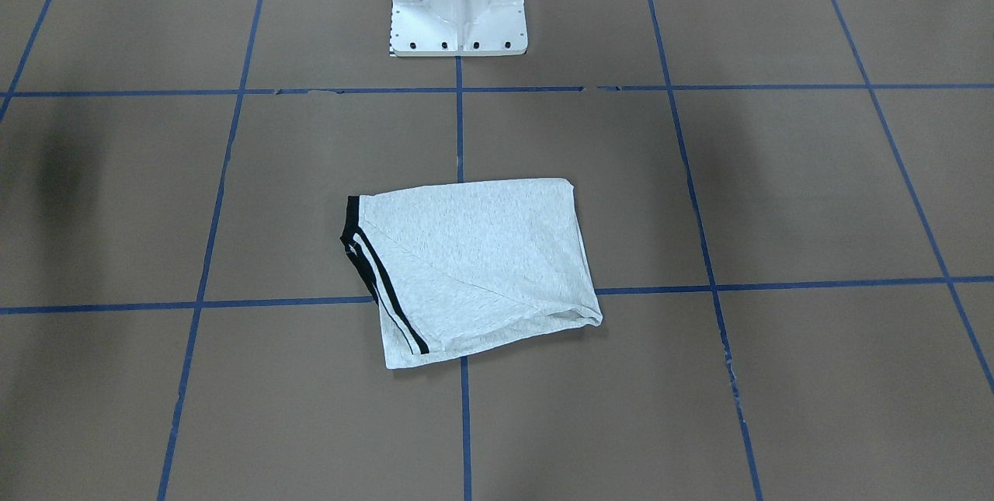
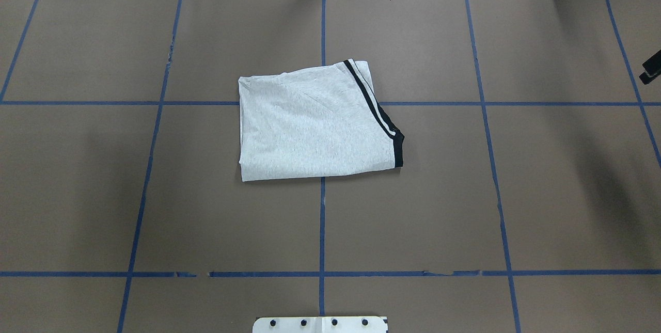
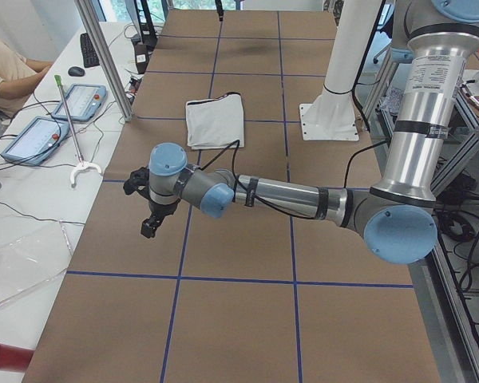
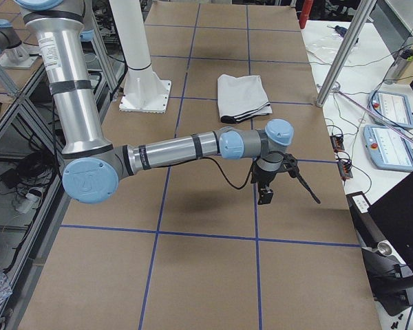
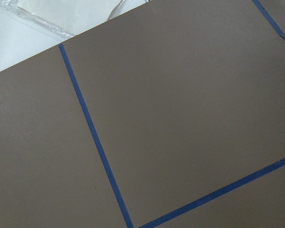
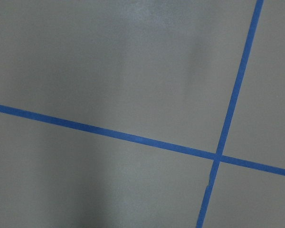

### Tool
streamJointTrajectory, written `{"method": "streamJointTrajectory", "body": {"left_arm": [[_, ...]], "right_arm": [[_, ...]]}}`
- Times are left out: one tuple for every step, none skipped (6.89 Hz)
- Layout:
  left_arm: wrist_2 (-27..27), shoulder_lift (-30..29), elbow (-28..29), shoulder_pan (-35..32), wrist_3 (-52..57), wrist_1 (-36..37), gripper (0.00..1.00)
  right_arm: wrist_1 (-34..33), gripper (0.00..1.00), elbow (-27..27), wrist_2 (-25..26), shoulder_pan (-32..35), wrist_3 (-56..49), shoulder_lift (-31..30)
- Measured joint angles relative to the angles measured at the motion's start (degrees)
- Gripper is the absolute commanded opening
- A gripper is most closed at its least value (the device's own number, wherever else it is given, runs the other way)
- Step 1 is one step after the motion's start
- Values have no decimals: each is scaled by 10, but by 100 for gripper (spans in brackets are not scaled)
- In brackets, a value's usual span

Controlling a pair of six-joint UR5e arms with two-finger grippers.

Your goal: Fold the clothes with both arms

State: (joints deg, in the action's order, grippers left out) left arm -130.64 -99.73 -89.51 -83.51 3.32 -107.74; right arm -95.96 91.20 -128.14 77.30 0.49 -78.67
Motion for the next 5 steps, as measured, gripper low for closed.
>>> {"method": "streamJointTrajectory", "body": {"left_arm": [[0, -9, -9, 0, 35, 43, 100], [0, -16, -13, 0, 56, 68, 100], [-1, -19, -14, -1, 64, 77, 100], [-1, -20, -15, -1, 66, 80, 100], [-1, -20, -15, 0, 66, 81, 100]], "right_arm": [[1, 100, 1, 1, -6, 0, -2], [2, 100, 2, 1, -8, -1, -3], [3, 100, 2, 0, -10, -2, -3], [5, 100, 3, 0, -11, -4, -2], [8, 100, 5, -3, -11, -6, 0]]}}
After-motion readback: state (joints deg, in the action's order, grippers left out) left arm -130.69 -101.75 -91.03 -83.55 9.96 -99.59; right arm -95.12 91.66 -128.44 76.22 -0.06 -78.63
